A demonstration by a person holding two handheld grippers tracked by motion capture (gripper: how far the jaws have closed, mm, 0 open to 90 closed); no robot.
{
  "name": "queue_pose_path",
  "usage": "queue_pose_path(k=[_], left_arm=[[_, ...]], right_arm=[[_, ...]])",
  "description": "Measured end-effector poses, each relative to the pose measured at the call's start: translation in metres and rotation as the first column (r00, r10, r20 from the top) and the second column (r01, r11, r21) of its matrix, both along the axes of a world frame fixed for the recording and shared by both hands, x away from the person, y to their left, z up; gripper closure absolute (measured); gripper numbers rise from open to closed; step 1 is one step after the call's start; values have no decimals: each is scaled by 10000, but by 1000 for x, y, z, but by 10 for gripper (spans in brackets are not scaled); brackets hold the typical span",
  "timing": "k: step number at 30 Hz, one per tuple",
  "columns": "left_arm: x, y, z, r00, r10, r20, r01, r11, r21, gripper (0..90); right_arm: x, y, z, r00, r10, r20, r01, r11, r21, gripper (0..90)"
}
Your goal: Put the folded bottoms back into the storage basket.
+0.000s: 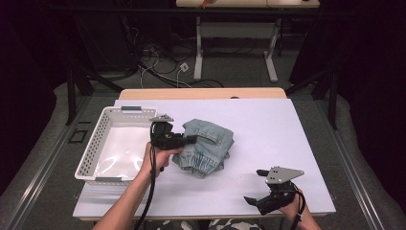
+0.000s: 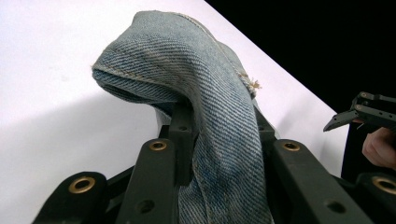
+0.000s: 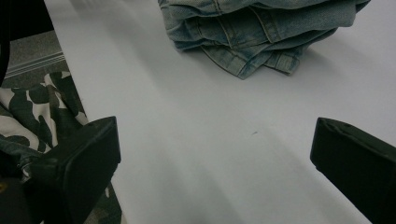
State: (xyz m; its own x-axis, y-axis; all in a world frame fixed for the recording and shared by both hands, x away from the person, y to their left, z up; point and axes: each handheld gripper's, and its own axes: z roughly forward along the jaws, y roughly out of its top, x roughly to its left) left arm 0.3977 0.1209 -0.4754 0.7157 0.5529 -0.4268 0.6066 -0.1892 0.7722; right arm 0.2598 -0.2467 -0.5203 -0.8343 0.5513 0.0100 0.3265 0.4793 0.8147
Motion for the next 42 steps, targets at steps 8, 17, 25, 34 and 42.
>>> queue_pose_path(k=[8,17,25,34,42], left_arm=[[-3,3,9,9997,-63,253,63,10000,3,716],[-4,9,15,9991,35,425,-32,10000,-90,717],[-6,16,22,9983,125,562,-120,9999,-79,718],[-7,20,27,9975,161,687,-155,9998,-97,720],[-8,25,33,9971,97,749,-99,10000,15,720]], right_arm=[[0,0,0,10000,-2,-9,2,10000,-6,13],[0,0,0,10000,-1,-46,1,10000,-38,13],[0,0,0,10000,6,-35,-6,10000,-27,13],[0,0,0,10000,4,-41,-4,10000,-40,13],[0,1,-1,10000,2,-73,-2,10000,-45,13]])
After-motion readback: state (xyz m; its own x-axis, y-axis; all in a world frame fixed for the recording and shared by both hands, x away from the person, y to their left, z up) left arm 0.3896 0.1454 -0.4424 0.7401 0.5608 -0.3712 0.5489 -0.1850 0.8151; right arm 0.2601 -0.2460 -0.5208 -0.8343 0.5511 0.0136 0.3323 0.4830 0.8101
